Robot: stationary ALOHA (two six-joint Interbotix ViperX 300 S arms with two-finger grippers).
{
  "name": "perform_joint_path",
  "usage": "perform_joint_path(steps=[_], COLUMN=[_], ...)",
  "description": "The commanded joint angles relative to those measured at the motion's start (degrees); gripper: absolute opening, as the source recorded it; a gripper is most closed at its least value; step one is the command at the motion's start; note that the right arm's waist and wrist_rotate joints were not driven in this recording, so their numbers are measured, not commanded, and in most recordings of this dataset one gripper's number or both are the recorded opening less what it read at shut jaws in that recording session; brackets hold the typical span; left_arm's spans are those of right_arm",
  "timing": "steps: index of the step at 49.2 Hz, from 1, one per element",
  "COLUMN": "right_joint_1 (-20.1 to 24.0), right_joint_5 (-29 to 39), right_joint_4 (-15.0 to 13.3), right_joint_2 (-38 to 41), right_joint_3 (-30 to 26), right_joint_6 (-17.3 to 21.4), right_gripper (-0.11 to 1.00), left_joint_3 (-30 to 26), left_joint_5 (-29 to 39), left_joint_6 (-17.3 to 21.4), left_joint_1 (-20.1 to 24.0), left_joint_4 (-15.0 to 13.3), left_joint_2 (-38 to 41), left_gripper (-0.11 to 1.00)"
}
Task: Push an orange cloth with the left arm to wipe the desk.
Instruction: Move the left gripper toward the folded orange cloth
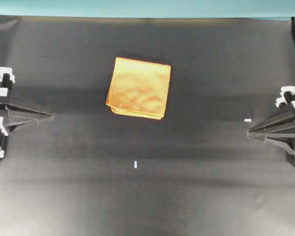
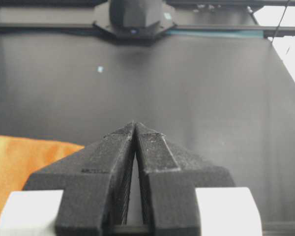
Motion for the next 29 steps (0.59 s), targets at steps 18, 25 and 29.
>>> perform_joint_path(steps=[18, 25, 29], right_joint_1=[0.0, 0.0, -0.1], right_joint_5=[4.1, 5.8, 6.2], right_joint_4=[0.0, 0.0, 0.0], right_joint_2=[0.3, 0.3, 0.3], right_joint_3=[-1.0, -1.1, -1.1], right_joint_6=[0.1, 0.1, 0.0], right_gripper=[0.00, 0.00, 0.00], left_joint_3=[-1.4, -4.5, -7.2], left_joint_5=[-10.3, -12.3, -12.7], left_joint_6=[0.6, 0.6, 0.6], left_joint_1=[3.6, 6.1, 7.2], left_joint_4=[2.4, 2.4, 2.4], left_joint_2=[15.3, 23.6, 28.5], left_gripper=[0.00, 0.00, 0.00])
